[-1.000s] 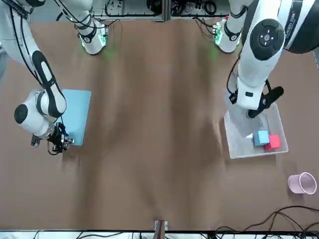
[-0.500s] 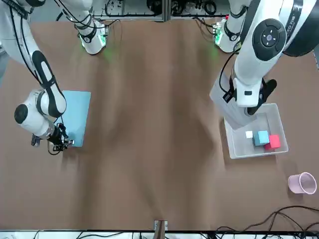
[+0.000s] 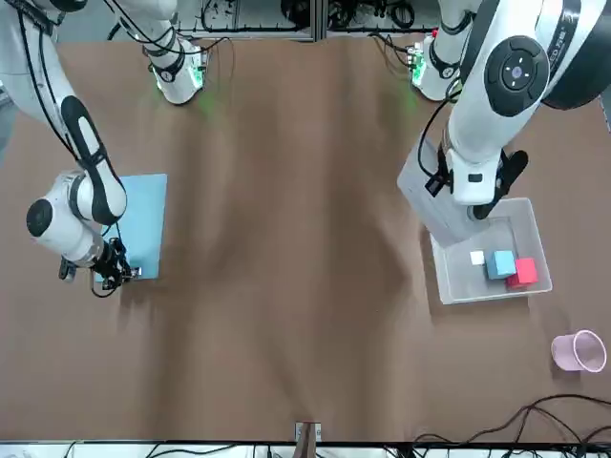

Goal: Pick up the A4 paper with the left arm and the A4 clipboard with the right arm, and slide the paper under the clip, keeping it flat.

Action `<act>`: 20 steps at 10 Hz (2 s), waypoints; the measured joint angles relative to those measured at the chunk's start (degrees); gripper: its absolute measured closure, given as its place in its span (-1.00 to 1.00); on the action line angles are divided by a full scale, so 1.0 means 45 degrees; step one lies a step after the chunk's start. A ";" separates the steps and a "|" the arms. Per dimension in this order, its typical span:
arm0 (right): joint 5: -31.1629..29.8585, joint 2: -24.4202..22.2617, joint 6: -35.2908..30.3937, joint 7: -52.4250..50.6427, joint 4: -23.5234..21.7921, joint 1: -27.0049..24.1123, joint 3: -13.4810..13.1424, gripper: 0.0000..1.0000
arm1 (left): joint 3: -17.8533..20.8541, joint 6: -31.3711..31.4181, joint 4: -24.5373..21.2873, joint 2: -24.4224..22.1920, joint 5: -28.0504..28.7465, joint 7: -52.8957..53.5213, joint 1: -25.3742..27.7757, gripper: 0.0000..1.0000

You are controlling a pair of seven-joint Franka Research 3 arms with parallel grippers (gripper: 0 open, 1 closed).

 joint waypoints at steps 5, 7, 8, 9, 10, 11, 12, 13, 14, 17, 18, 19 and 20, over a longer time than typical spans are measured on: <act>0.0000 0.0006 0.0009 0.0817 0.0009 0.0085 0.0015 0.82 | 0.0006 -0.0007 0.0070 -0.0013 -0.0025 -0.0002 0.0030 0.97; -0.0002 -0.0114 0.0037 0.1507 0.0153 0.0572 0.0049 0.91 | 0.0045 -0.0029 0.0122 -0.0079 -0.0293 -0.0188 0.0137 0.97; -0.0002 -0.0344 0.0037 0.1698 0.0269 0.0877 0.0057 0.91 | 0.0069 -0.0032 0.0155 -0.0173 -0.0442 -0.0460 0.0213 0.97; -0.0002 -0.0648 0.0031 0.1770 0.0324 0.1187 0.0067 0.91 | 0.0076 -0.0036 0.0180 -0.0319 -0.0533 -0.0656 0.0275 0.97; -0.0002 -0.0938 0.0027 0.1939 0.0365 0.1561 0.0084 0.91 | 0.0095 -0.0040 0.0238 -0.0451 -0.0673 -0.0922 0.0320 0.97; -0.0002 -0.1174 0.0024 0.2352 0.0439 0.2037 0.0107 0.91 | 0.0126 -0.0040 0.0339 -0.0535 -0.0896 -0.1350 0.0366 0.97; -0.0002 -0.1366 0.0021 0.2951 0.0493 0.2596 0.0136 0.91 | 0.0137 -0.0040 0.0413 -0.0579 -0.1021 -0.1842 0.0430 0.97; -0.0003 -0.1451 0.0021 0.3494 0.0555 0.3228 0.0168 0.91 | 0.0140 -0.0009 0.0521 -0.0586 -0.1120 -0.2555 0.0454 0.97; -0.0003 -0.1462 0.0021 0.4165 0.0619 0.3967 0.0192 0.91 | 0.0126 0.0196 0.0618 -0.0587 -0.1281 -0.3516 0.0426 0.97; -0.0054 -0.1448 0.0054 0.6197 0.1121 0.6424 0.0220 0.91 | -0.0014 0.0692 0.0689 -0.0587 -0.1392 -0.5307 0.0248 0.97; -0.0054 -0.1353 0.0043 0.6666 0.1482 0.7250 0.0216 0.91 | -0.0009 0.0704 0.0690 -0.0586 -0.1395 -0.5550 0.0252 0.97; -0.0061 -0.1079 0.0034 0.7512 0.1949 0.8076 0.0210 0.91 | 0.0020 0.0706 0.0689 -0.0573 -0.1398 -0.5783 0.0273 0.97; -0.0099 -0.0600 0.0032 0.8302 0.2559 0.8954 0.0141 0.91 | 0.0028 0.0706 0.0688 -0.0528 -0.1403 -0.6259 0.0282 0.97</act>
